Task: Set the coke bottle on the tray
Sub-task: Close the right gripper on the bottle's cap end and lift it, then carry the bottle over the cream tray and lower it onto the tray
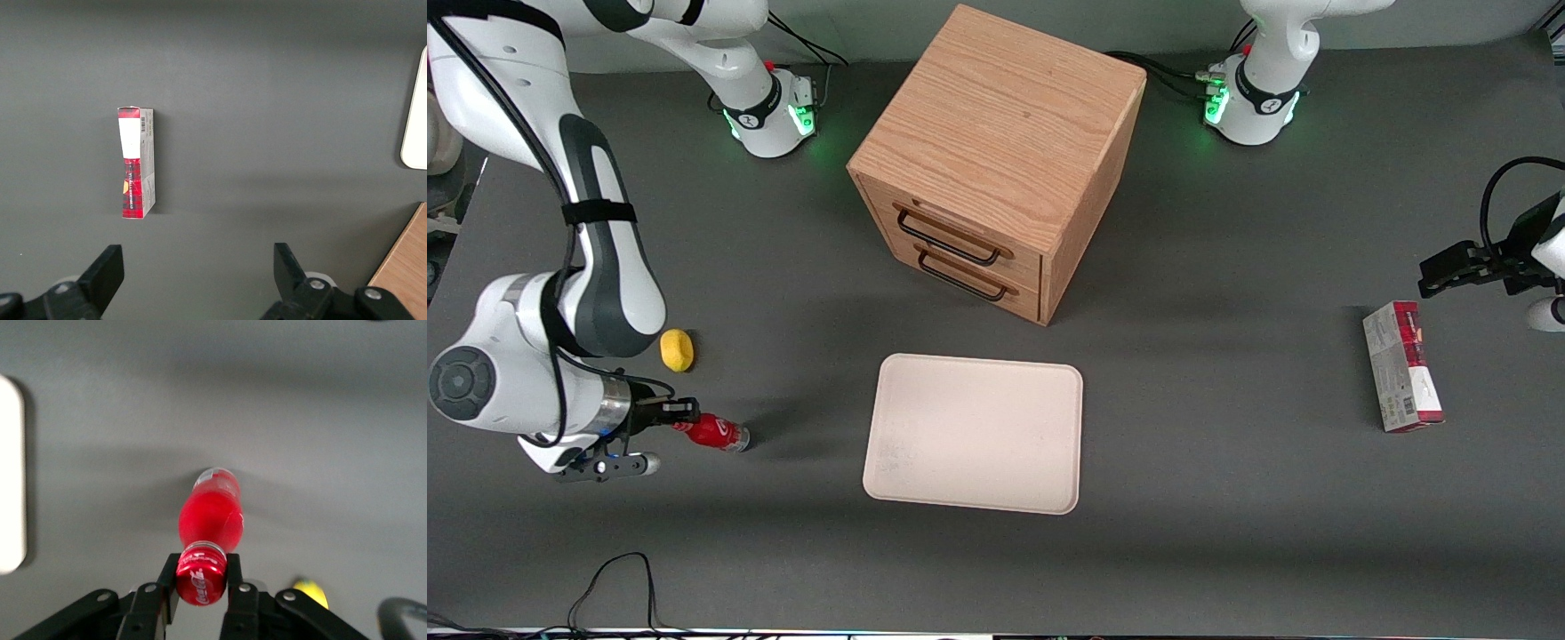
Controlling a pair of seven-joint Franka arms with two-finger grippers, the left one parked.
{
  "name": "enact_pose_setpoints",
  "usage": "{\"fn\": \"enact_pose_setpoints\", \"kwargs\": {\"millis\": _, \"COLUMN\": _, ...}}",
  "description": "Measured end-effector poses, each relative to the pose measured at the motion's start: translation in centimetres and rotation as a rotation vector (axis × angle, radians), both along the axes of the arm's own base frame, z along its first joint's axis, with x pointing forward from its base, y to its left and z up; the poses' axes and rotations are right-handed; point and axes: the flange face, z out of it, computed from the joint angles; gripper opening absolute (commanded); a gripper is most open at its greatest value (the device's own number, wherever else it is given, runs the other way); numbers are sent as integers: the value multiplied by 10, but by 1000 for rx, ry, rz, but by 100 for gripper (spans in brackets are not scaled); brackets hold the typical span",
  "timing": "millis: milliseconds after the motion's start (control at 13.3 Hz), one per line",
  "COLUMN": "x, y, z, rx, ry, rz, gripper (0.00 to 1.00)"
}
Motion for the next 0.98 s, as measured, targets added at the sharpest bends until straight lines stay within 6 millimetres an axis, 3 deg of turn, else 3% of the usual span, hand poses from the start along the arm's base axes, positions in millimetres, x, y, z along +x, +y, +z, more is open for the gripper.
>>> {"fn": "enact_pose_setpoints", "kwargs": {"millis": 301, "x": -53, "y": -5, "z": 132, "rx": 7, "ry": 59, "rz": 19, "gripper": 0}}
{"fn": "enact_pose_setpoints", "kwargs": {"millis": 452, "x": -89, "y": -9, "z": 180, "rx": 16, "ry": 68, "rz": 65, "gripper": 0}}
{"fn": "enact_pose_setpoints", "kwargs": {"millis": 602, "x": -125, "y": -16, "z": 199, "rx": 18, "ry": 65, "rz": 75, "gripper": 0}}
{"fn": "enact_pose_setpoints", "kwargs": {"millis": 753, "x": -154, "y": -22, "z": 202, "rx": 12, "ry": 67, "rz": 77, "gripper": 0}}
{"fn": "enact_pose_setpoints", "kwargs": {"millis": 978, "x": -173, "y": -22, "z": 198, "rx": 11, "ry": 63, "rz": 79, "gripper": 0}}
